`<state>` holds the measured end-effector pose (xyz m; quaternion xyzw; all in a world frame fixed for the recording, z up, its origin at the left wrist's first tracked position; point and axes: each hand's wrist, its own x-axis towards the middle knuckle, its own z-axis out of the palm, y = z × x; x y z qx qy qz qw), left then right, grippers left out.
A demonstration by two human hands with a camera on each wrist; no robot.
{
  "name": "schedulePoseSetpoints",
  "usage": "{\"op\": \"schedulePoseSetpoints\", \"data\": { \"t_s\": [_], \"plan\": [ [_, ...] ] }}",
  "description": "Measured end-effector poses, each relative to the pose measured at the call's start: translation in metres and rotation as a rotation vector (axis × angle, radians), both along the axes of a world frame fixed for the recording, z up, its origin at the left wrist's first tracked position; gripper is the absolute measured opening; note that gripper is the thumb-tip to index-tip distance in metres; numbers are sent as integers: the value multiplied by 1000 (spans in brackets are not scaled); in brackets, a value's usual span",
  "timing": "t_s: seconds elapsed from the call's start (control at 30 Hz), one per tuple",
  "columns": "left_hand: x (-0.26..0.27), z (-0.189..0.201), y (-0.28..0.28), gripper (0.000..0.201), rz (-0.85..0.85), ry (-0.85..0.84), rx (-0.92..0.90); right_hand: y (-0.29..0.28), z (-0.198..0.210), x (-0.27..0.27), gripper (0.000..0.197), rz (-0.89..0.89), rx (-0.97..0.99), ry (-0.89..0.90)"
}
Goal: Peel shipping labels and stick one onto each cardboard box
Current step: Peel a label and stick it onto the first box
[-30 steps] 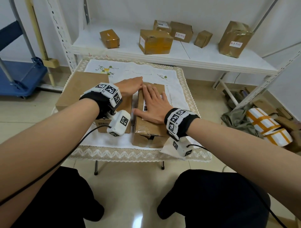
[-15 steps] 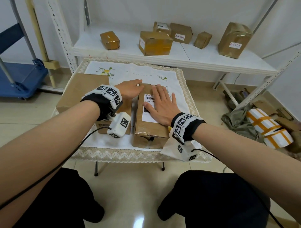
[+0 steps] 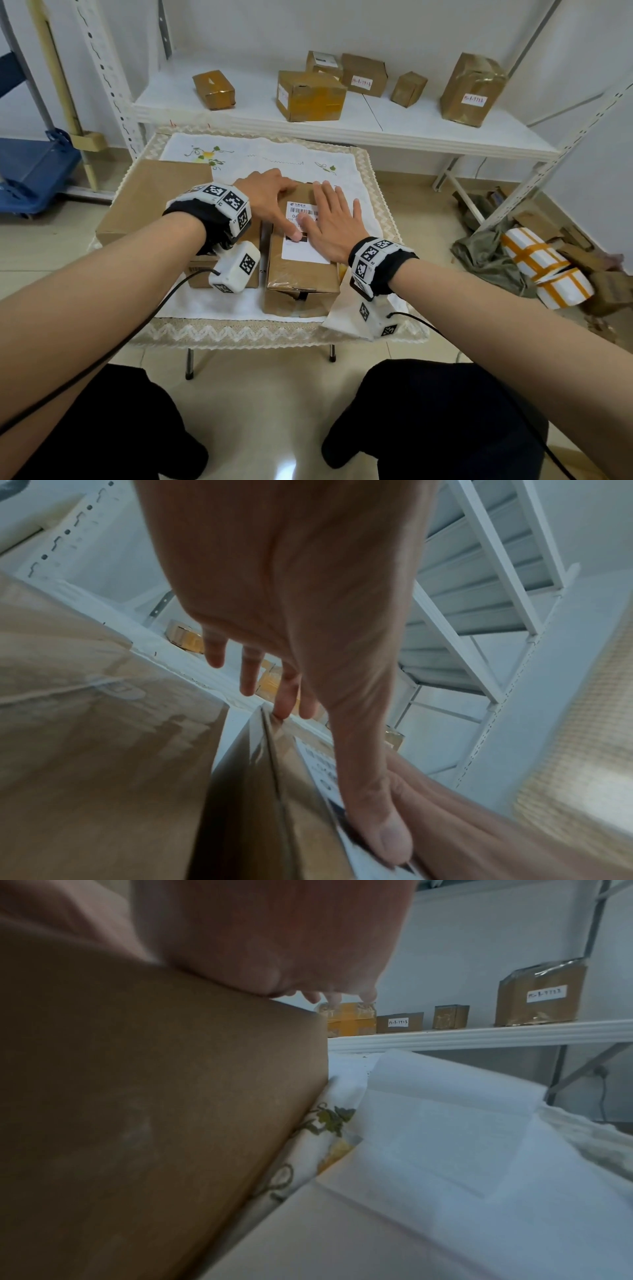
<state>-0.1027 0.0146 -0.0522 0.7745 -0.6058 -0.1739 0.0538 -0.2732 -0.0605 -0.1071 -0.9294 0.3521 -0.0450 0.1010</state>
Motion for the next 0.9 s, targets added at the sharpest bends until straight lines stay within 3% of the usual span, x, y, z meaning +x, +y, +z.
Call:
{"op": "schedulePoseSetpoints", "data": {
  "t_s": [0.1, 0.4, 0.6, 0.9],
  "plan": [
    [2, -6, -4, 116, 2, 1, -47, -3, -2, 0, 75, 8, -11, -2],
    [13, -21, -8, 77, 27, 168, -231, -13, -1, 2, 75, -31, 12, -3],
    [18, -23, -3, 53, 82, 176, -261, -13, 13, 9, 77, -29, -29, -11],
    [18, -23, 1, 68, 82, 190, -227, -15, 4, 31, 82, 60, -93, 23]
  ]
}}
